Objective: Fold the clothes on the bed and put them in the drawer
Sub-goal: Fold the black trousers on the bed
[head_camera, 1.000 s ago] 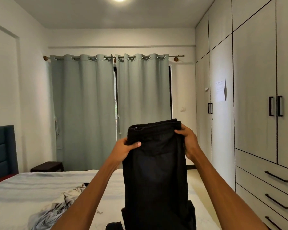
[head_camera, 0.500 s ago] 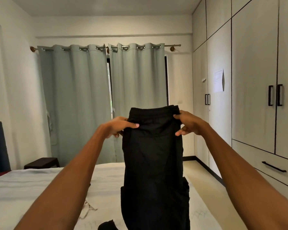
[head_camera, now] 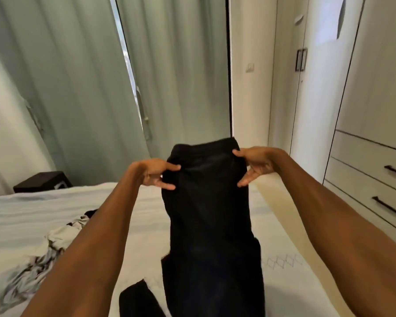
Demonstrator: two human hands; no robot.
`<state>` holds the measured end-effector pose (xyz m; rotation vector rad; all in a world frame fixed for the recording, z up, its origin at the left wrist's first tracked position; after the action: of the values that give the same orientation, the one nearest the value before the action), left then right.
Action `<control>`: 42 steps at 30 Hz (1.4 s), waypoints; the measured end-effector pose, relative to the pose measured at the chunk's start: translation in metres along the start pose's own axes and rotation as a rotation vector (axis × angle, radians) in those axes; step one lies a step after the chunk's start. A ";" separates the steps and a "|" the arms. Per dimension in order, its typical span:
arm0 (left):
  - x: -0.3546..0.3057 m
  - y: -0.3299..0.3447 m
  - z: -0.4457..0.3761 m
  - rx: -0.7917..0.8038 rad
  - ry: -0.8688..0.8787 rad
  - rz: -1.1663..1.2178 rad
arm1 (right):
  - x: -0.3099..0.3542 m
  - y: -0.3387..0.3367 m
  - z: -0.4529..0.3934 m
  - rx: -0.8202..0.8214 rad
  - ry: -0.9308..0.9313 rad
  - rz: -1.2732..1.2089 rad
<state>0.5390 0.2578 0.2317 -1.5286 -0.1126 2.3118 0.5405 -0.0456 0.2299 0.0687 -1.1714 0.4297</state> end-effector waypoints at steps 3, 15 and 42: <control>-0.014 -0.011 -0.051 -0.063 0.063 0.206 | 0.022 -0.012 -0.066 -0.043 -0.092 0.010; -0.280 -0.111 -0.051 -0.491 0.855 0.361 | 0.326 -0.073 -0.099 -0.368 -0.925 -0.342; 0.059 0.066 -0.017 -0.387 0.491 0.248 | -0.054 0.006 -0.026 -0.539 -0.539 -0.329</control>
<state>0.5169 0.2146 0.1561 -2.3818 -0.2654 2.0933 0.5439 -0.0488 0.1703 -0.0969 -1.7377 -0.2228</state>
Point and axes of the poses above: each hand's wrist, its own z-axis away from the middle knuckle, its own y-axis out of the palm, x = y × z, the point moved 5 cm from there along -z, towards the middle knuckle, and after that the axes turned 1 degree about -y, right-handed, at the moved point
